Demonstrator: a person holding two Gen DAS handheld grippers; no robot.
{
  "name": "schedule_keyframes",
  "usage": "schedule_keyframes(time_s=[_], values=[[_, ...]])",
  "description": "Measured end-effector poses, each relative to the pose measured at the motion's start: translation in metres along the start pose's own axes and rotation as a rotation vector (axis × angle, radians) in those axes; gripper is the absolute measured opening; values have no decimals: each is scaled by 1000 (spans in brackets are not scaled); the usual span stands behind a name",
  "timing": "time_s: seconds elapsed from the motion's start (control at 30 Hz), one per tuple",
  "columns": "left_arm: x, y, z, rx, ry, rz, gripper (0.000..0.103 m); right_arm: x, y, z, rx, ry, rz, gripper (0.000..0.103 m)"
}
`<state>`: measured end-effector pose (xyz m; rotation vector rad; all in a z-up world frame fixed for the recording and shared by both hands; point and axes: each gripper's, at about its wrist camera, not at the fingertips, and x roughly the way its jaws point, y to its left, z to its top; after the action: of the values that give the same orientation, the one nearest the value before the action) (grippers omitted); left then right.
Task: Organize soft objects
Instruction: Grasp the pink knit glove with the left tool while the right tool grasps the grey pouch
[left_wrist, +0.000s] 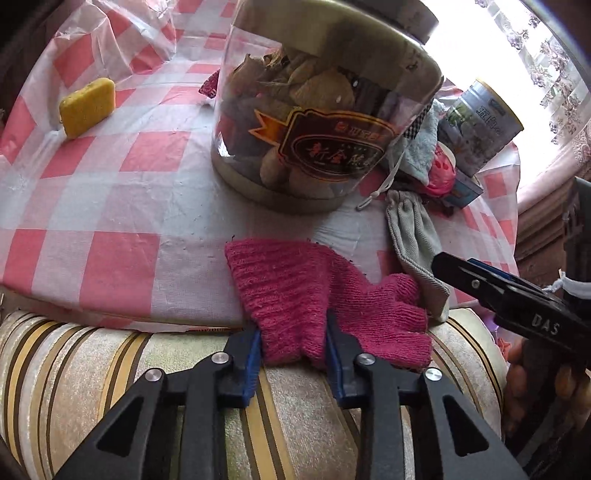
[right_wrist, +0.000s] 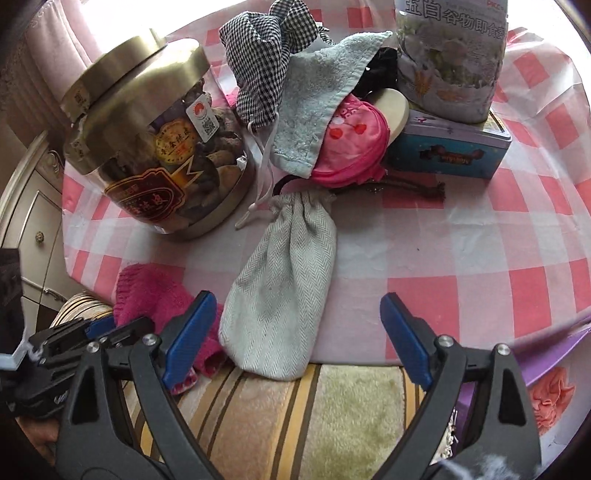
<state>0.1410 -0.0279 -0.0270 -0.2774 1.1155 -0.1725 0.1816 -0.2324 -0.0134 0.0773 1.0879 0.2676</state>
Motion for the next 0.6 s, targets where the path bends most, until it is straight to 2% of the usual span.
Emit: schedule_keyframes(time_s=[0.17, 0.4, 0.6], values=[[-14, -1, -5, -5, -50, -18, 25, 17, 12, 9, -25, 19, -31, 92], [-43, 10, -21, -35, -131, -84, 24, 39, 27, 17, -52, 43, -67, 90], [-53, 8, -30, -34, -158, -120, 24, 50, 35, 15, -80, 52, -78, 68]])
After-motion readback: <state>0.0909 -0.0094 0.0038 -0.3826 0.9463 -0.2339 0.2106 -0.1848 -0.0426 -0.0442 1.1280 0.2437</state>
